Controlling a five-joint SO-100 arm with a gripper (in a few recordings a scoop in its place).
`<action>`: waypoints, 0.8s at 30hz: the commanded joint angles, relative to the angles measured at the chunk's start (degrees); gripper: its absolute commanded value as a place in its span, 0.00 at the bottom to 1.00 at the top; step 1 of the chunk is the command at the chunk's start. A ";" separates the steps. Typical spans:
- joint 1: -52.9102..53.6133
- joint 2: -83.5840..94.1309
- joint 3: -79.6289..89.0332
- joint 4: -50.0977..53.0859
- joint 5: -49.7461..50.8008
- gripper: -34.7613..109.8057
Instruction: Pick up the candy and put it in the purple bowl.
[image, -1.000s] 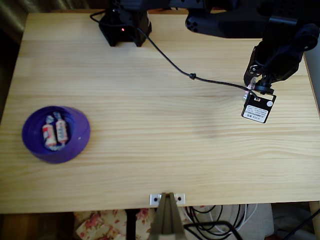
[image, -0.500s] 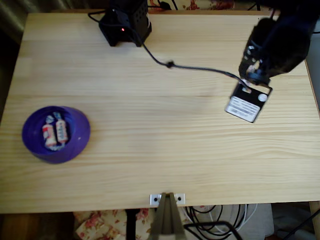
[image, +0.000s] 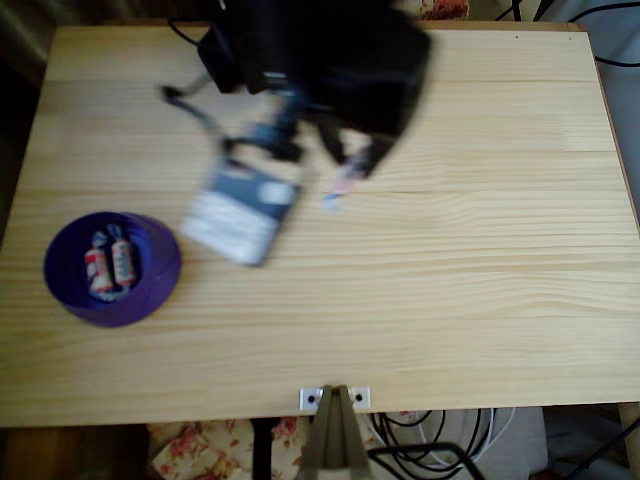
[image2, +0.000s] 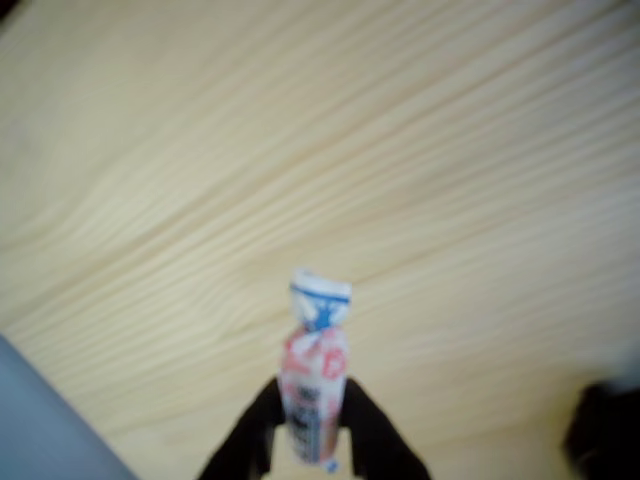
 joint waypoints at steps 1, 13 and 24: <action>11.16 8.96 3.08 0.18 -8.96 0.24; 39.38 10.11 20.48 -21.53 -28.21 0.24; 48.78 7.73 25.66 -41.48 -32.52 0.24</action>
